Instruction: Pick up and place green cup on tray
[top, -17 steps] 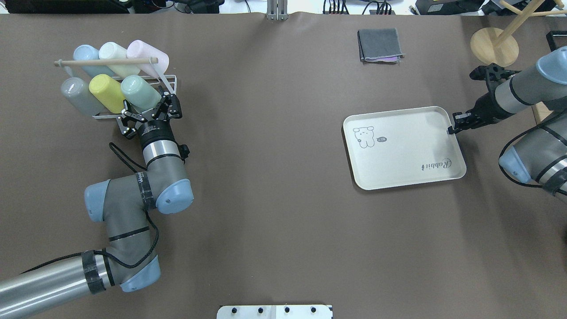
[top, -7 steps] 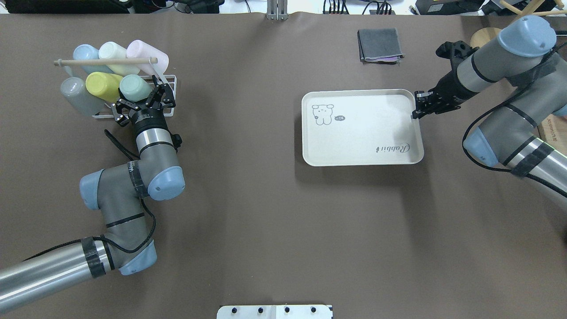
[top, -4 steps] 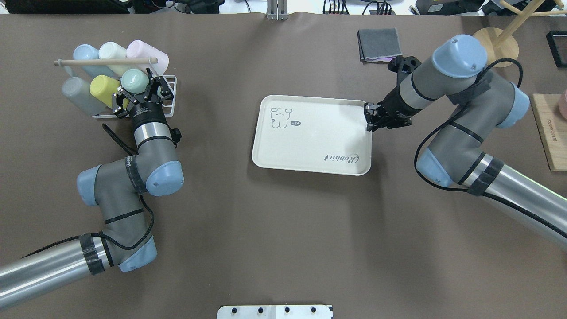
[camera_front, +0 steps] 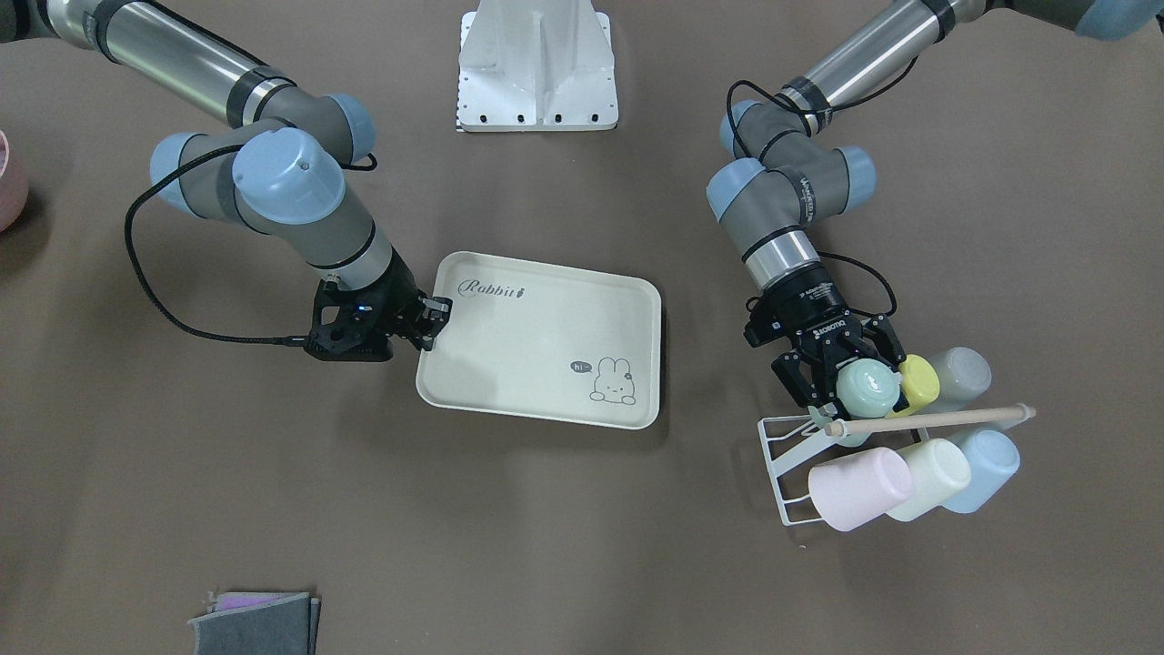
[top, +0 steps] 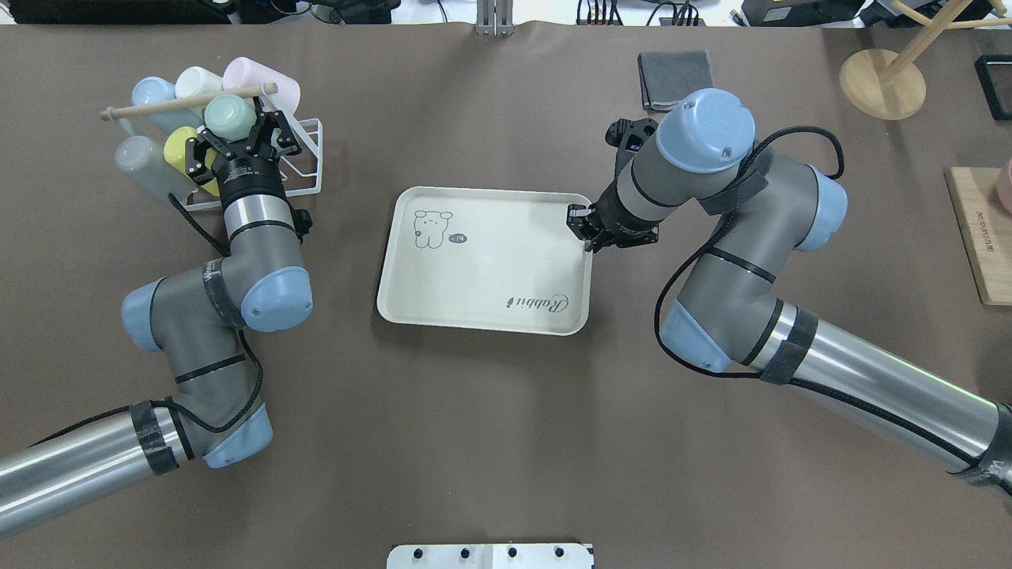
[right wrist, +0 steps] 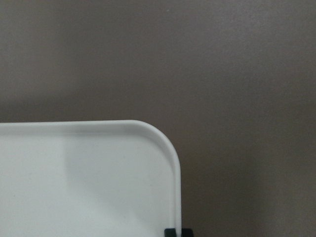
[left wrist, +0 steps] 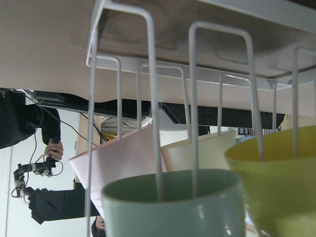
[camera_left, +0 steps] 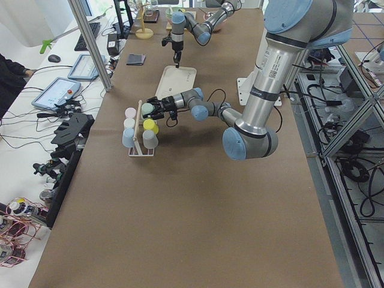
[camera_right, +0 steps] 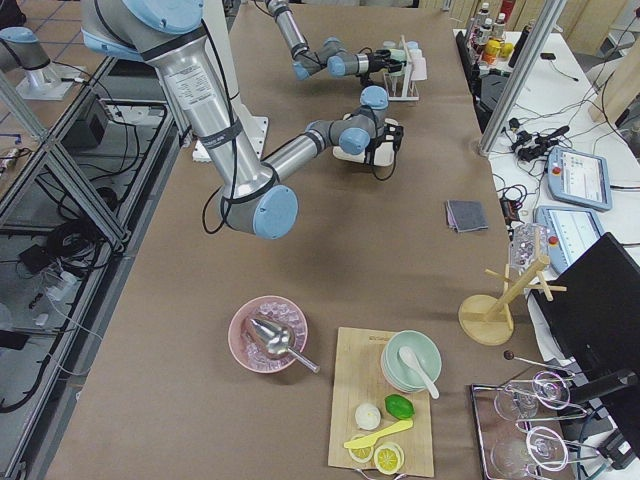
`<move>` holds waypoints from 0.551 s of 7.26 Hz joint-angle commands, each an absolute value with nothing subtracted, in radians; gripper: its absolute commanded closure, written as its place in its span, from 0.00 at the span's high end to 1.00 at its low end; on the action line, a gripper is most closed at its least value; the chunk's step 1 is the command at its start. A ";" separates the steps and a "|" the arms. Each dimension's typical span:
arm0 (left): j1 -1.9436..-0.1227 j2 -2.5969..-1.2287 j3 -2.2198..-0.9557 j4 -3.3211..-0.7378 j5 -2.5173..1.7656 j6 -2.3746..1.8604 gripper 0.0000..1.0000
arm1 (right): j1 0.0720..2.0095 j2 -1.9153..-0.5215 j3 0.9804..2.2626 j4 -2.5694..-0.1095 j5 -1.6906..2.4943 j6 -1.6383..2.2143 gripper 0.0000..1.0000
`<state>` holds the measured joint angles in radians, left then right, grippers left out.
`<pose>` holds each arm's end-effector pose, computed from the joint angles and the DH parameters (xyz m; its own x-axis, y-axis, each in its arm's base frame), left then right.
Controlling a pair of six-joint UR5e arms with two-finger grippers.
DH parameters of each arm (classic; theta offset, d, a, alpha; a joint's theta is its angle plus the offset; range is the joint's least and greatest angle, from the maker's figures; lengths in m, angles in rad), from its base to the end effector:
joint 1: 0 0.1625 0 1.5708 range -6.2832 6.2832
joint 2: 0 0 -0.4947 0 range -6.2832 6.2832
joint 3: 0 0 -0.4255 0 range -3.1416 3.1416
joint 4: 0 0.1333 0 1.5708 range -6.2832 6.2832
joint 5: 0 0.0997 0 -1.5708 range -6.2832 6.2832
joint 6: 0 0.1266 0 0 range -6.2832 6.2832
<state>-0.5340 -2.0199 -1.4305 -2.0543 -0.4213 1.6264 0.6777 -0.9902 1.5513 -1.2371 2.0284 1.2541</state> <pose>0.4992 -0.5842 0.4442 -0.6462 0.3557 0.6753 -0.7326 -0.0411 -0.6794 -0.5611 -0.5510 0.3430 0.5547 0.0878 0.8274 -0.1276 0.9916 -0.0197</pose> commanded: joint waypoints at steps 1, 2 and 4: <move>-0.537 -2.008 -1.418 -2.109 -0.422 1.671 0.18 | 0.661 -1.035 1.604 -1.236 2.023 1.110 0.00; -0.537 -2.008 -1.404 -2.120 -0.422 1.667 0.18 | 0.658 -1.032 1.597 -1.235 2.016 1.042 0.00; -0.534 -2.009 -1.358 -2.169 -0.422 1.667 0.18 | 0.658 -1.029 1.591 -1.235 2.014 1.038 0.00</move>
